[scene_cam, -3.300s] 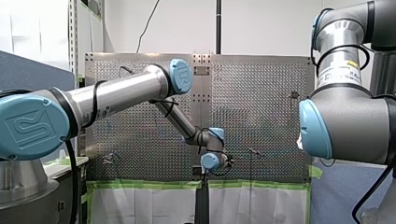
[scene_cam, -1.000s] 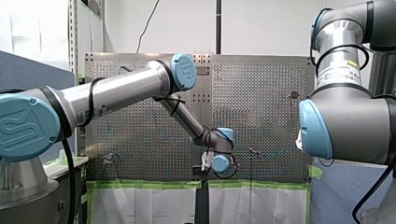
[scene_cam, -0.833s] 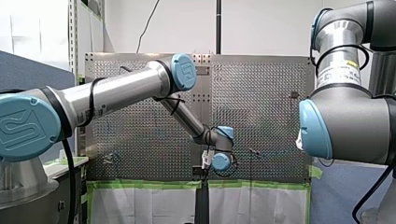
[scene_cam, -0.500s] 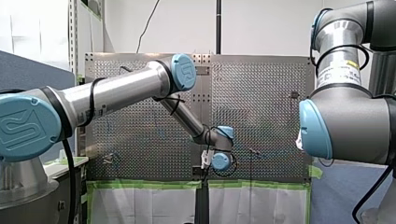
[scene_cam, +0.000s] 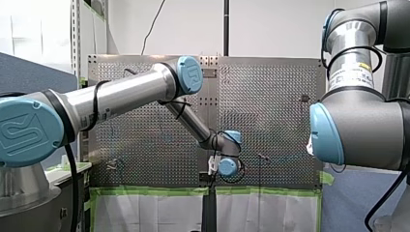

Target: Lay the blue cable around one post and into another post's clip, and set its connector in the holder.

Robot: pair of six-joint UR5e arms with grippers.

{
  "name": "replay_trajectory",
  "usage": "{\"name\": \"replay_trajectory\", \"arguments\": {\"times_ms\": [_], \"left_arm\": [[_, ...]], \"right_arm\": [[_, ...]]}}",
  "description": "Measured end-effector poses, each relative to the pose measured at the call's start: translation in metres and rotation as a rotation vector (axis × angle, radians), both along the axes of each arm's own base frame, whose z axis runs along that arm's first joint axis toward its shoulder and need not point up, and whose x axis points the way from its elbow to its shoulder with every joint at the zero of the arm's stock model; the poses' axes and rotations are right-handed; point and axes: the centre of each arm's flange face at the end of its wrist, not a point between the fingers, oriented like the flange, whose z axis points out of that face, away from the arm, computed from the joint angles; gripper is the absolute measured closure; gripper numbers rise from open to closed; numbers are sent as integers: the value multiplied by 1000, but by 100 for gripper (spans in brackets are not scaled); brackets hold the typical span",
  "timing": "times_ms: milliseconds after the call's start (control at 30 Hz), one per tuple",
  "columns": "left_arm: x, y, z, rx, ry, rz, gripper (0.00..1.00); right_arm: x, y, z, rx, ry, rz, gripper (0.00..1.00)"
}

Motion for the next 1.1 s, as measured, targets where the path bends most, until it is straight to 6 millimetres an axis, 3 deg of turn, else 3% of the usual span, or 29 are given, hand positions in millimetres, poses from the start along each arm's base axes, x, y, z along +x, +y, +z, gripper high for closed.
{"name": "replay_trajectory", "arguments": {"times_ms": [633, 867, 1100], "left_arm": [[11, 2, -2, -84, 18, -46, 99], [15, 2, -19, -77, 45, -49, 99], [31, -5, -7, -103, 30, -44, 99]], "right_arm": [[1, -3, 2, -7, -4, 2, 100], [2, -4, 2, -11, -3, 2, 100], [1, -5, 2, -14, -3, 0, 100]]}}
